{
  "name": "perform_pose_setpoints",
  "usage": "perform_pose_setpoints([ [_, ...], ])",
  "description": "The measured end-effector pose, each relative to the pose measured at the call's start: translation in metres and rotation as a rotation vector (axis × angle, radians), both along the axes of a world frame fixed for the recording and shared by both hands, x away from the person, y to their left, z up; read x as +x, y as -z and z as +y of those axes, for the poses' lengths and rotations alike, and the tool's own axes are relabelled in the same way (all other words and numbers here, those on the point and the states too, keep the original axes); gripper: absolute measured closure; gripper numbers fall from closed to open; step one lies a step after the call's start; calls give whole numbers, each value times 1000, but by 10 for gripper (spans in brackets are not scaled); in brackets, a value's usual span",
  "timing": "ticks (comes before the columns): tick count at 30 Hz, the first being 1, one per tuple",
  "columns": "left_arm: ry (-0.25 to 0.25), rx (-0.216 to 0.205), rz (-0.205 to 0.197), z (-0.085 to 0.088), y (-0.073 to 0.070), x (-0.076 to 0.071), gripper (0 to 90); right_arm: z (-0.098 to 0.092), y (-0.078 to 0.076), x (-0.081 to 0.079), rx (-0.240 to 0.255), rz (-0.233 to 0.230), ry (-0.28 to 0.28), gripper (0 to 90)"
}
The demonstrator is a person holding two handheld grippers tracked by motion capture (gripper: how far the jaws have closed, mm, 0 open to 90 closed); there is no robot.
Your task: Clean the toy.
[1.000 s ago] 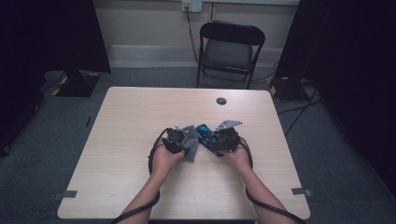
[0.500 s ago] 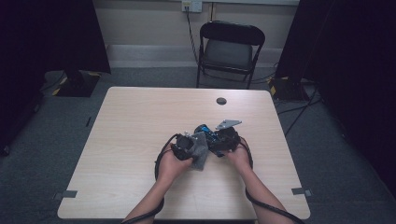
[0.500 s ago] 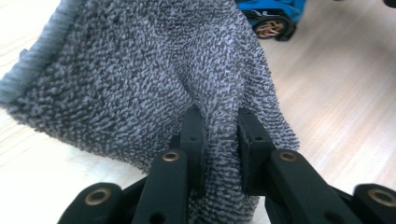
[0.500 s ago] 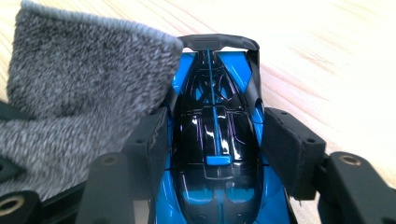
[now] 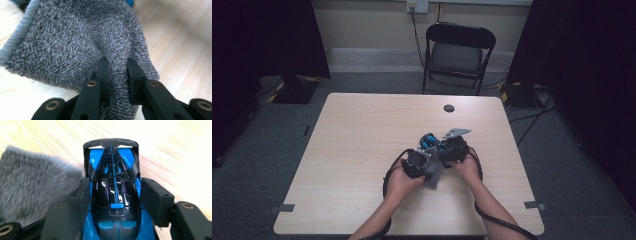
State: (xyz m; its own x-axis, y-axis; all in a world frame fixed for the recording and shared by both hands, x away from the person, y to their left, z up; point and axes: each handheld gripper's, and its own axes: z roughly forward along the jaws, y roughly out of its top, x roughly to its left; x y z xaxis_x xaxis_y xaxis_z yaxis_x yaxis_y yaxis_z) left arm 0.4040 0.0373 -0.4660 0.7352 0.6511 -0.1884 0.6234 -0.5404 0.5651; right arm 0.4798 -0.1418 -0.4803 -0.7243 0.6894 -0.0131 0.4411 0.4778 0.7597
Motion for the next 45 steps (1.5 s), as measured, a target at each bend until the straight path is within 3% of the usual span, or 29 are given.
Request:
perform_pose_setpoints([
  [8, 54, -10, -8, -15, 0, -11, 752, 0, 0, 0, 3, 1, 3, 414],
  [11, 73, -36, 2, -20, 2, -16, 752, 0, 0, 0, 3, 2, 3, 414],
  [17, 121, -44, -8, -31, 2, -25, 752, 0, 0, 0, 2, 4, 5, 414],
  [19, 130, -70, 4, -36, 3, -30, 752, 0, 0, 0, 1, 3, 6, 414],
  [21, 167, -60, -2, -40, 2, -32, 752, 1, 0, 0, 2, 3, 6, 414],
  [23, 172, -72, -3, -44, 2, -36, 751, 1, 0, 0, 2, 3, 6, 414],
  [29, 232, -55, -19, -46, -3, -42, 751, 0, 0, 1, 11, 7, 9, 414],
  [36, 208, -70, -35, -29, -12, -42, 751, 0, 0, 0, 11, 5, 7, 414],
  [45, 104, -109, -69, 8, -29, -36, 749, 0, 0, 1, 10, 6, 9, 414],
])
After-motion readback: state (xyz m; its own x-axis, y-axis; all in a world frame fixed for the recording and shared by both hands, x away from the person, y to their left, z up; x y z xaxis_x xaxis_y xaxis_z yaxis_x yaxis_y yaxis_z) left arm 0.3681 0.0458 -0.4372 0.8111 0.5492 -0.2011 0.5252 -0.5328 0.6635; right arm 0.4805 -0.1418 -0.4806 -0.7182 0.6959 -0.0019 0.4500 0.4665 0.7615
